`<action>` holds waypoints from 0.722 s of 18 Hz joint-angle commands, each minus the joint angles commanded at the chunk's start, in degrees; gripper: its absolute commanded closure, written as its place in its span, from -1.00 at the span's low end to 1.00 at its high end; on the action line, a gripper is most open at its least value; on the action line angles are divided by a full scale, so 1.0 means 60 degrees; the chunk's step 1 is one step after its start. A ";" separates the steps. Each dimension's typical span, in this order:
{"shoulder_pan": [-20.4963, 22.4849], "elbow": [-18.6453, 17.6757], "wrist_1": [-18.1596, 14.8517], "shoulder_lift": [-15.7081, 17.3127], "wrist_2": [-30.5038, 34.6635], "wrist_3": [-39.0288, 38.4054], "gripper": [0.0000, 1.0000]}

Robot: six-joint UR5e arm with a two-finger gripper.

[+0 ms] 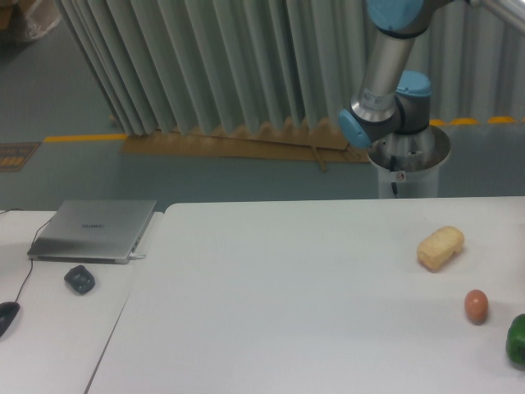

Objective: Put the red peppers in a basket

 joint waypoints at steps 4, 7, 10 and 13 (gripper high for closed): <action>-0.0839 -0.0103 -0.0717 0.0001 0.0015 -0.0044 -1.00; -0.0941 -0.0352 -0.1463 0.0292 -0.0218 0.0043 -1.00; -0.1203 -0.0469 -0.1817 0.0455 -0.0571 0.0073 -1.00; -0.1191 -0.0717 -0.1833 0.0616 -0.0790 -0.0015 -1.00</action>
